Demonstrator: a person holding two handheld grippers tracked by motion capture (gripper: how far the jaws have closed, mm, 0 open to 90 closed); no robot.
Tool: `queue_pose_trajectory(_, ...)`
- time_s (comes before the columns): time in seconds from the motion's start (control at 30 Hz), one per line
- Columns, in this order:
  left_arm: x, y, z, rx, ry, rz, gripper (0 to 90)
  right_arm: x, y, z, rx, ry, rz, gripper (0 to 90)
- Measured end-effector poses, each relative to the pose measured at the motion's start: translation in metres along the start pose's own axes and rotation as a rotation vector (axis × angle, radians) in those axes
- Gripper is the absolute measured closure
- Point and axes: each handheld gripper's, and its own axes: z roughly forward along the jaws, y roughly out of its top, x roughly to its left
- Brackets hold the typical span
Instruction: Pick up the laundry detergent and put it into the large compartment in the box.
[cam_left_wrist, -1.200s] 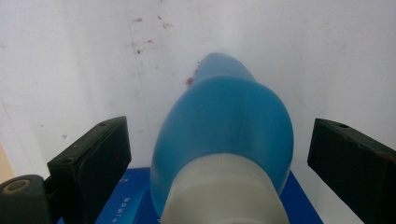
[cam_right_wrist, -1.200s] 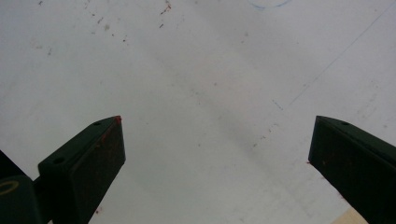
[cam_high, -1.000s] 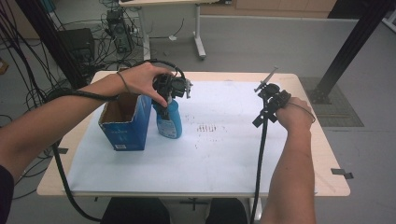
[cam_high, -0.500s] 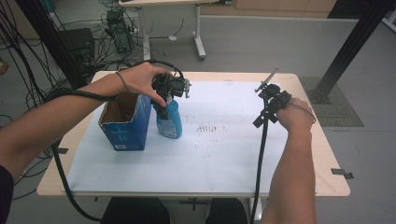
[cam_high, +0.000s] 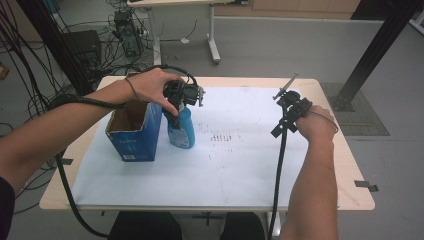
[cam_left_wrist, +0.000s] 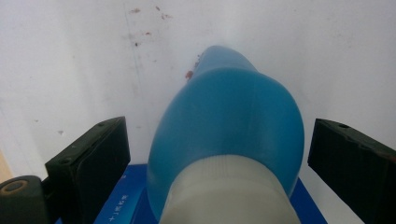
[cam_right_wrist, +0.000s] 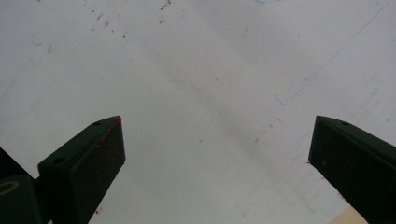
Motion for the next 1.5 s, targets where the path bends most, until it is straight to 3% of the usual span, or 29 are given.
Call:
queue_pose_trajectory(0.3, 0.0017, 0.0027, 0.0045, 0.013, -0.002, 0.006, 9.5, -0.0003, 0.0008, 0.0012, 0.006, 0.001, 0.003, 3.8)
queue_pose_trajectory(0.5, 0.0017, 0.0029, 0.0052, 0.015, 0.003, 0.002, 18.0, -0.0002, 0.0019, 0.0026, 0.007, 0.002, 0.001, 3.8)
queue_pose_trajectory(0.57, 0.0013, 0.0028, 0.0059, 0.017, 0.004, 0.004, 26.8, 0.0003, 0.0020, 0.0031, 0.006, 0.001, 0.001, 3.8)
queue_pose_trajectory(0.77, 0.0028, 0.0019, 0.0072, 0.020, -0.001, 0.002, 33.9, 0.0004, 0.0022, 0.0031, 0.009, -0.002, 0.002, 3.8)
queue_pose_trajectory(1.5, 0.0020, 0.0041, 0.0075, 0.029, 0.002, -0.004, 34.7, 0.0009, 0.0019, 0.0044, 0.007, -0.004, 0.002, 3.8)
